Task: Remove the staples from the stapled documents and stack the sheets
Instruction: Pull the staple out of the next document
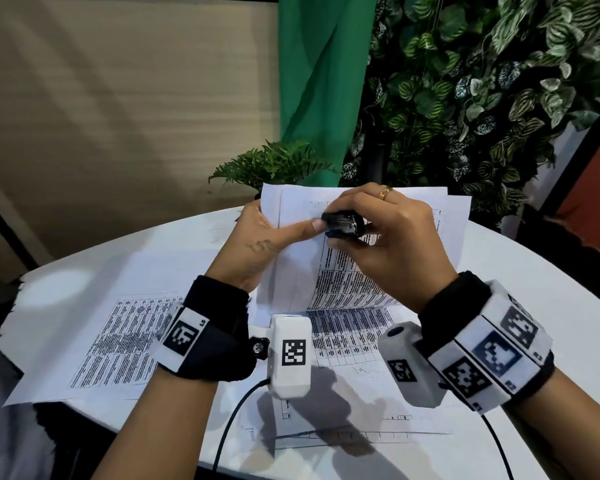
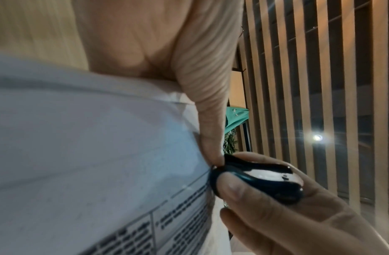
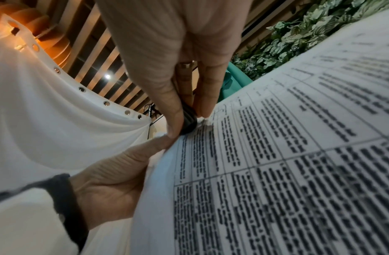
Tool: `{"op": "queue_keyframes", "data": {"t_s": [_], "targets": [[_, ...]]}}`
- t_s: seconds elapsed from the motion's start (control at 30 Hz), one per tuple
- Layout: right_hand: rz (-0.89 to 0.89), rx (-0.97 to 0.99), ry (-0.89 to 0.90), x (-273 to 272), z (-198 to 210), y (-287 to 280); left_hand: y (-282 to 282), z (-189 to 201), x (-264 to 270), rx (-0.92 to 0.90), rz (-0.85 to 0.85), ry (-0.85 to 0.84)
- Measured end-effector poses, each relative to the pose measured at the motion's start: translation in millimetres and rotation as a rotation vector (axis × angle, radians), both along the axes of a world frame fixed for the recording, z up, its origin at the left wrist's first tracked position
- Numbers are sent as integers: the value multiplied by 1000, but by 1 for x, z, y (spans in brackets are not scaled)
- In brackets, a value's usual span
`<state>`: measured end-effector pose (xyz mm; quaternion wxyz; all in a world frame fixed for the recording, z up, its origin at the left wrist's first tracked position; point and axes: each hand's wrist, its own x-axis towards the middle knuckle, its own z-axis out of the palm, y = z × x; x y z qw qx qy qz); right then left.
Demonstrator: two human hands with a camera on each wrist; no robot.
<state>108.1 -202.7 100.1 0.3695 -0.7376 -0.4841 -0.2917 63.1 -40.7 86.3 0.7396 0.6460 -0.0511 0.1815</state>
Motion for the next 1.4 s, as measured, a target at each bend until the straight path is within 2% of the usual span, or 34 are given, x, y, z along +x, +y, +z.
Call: {"op": "queue_keyframes", "data": {"t_s": [0.17, 0.3, 0.43, 0.53, 0.67, 0.9, 0.97, 1.03, 1.17, 1.23, 1.4], "targets": [[53, 98, 278, -4, 3, -4, -3, 1, 0, -10, 21, -4], [54, 126, 362, -7, 6, -8, -3, 2, -3, -13, 62, 0], [159, 420, 696, -10, 7, -9, -4, 3, -6, -29, 117, 15], [121, 444, 897, -14, 3, 1, -8, 4, -6, -56, 149, 11], [36, 332, 944, -13, -5, 15, -15, 5, -7, -71, 187, 2], [32, 346, 994, -13, 4, 19, -23, 4, -12, -43, 228, -57], [20, 340, 955, -13, 3, 20, -26, 4, -11, -39, 262, -46], [-52, 304, 809, -14, -1, 21, -28, 5, -10, -44, 298, -36], [-327, 80, 226, -23, -8, 24, -33, 11, -12, -57, 312, -27], [-397, -30, 15, -28, -8, 23, -38, 13, -16, -116, 289, -20], [-408, -178, -179, -25, -3, 20, -37, 17, -17, -132, 247, 76]]}}
